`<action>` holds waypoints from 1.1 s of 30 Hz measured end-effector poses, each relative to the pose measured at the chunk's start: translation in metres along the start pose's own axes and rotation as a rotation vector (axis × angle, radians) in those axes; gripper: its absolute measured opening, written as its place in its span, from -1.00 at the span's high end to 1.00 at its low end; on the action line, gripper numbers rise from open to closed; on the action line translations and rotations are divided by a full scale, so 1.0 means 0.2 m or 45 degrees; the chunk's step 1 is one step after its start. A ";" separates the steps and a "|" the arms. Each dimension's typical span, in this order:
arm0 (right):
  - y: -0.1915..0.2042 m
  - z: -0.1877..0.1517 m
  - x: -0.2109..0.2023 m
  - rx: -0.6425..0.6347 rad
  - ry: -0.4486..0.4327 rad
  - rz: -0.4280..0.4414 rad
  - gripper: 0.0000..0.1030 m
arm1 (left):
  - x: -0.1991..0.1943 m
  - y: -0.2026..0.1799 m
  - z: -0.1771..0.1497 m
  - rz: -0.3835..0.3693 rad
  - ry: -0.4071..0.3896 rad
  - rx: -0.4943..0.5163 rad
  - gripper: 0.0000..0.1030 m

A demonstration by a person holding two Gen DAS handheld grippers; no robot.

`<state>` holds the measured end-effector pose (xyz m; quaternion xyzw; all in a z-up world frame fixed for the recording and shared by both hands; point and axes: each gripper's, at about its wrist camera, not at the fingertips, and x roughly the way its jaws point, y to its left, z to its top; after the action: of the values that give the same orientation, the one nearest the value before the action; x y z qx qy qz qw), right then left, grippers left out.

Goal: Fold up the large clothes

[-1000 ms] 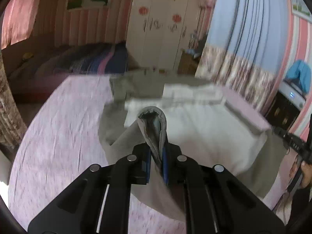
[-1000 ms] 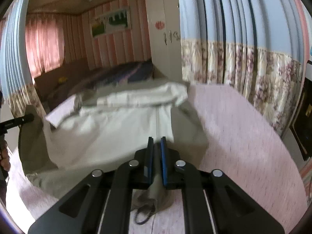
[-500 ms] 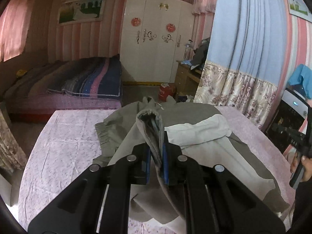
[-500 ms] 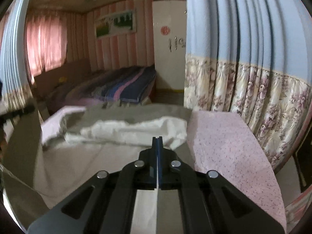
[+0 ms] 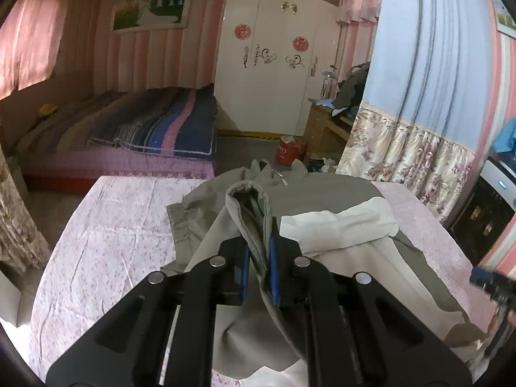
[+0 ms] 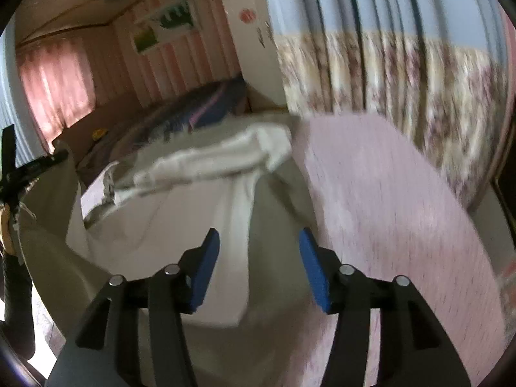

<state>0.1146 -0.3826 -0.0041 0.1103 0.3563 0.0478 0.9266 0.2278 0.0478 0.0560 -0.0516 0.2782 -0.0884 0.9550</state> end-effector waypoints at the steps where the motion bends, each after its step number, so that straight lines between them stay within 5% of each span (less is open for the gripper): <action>1: -0.02 -0.05 0.03 0.031 0.049 -0.008 -0.16 | 0.00 0.00 -0.01 0.004 0.002 0.000 0.83; 7: -0.08 -0.26 0.19 0.151 0.256 0.031 -0.17 | -0.01 -0.01 -0.03 0.034 0.015 0.025 0.83; 9: -0.04 -0.27 0.21 0.138 0.245 0.077 0.25 | -0.02 -0.02 -0.03 0.053 0.008 0.043 0.83; 10: 0.00 -0.26 0.22 0.096 0.228 0.098 0.78 | -0.02 -0.02 -0.03 0.058 0.007 0.051 0.83; 14: 0.14 -0.16 0.23 -0.055 0.113 0.052 0.91 | -0.01 -0.02 -0.03 0.060 0.004 0.057 0.83; 26: 0.32 0.57 0.29 -0.362 -0.151 0.046 0.92 | 0.09 0.09 0.16 0.134 -0.048 0.082 0.82; 30: 0.36 0.86 0.47 -0.398 -0.138 0.080 0.92 | 0.20 0.16 0.32 0.164 -0.065 0.086 0.82; 33: 0.34 1.12 0.76 -0.318 -0.017 0.103 0.92 | 0.37 0.21 0.44 0.192 -0.021 0.098 0.75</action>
<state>0.3766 -0.3293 0.0744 0.0088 0.3365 0.1284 0.9329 0.3437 0.0779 0.0852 0.0056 0.2700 -0.0266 0.9625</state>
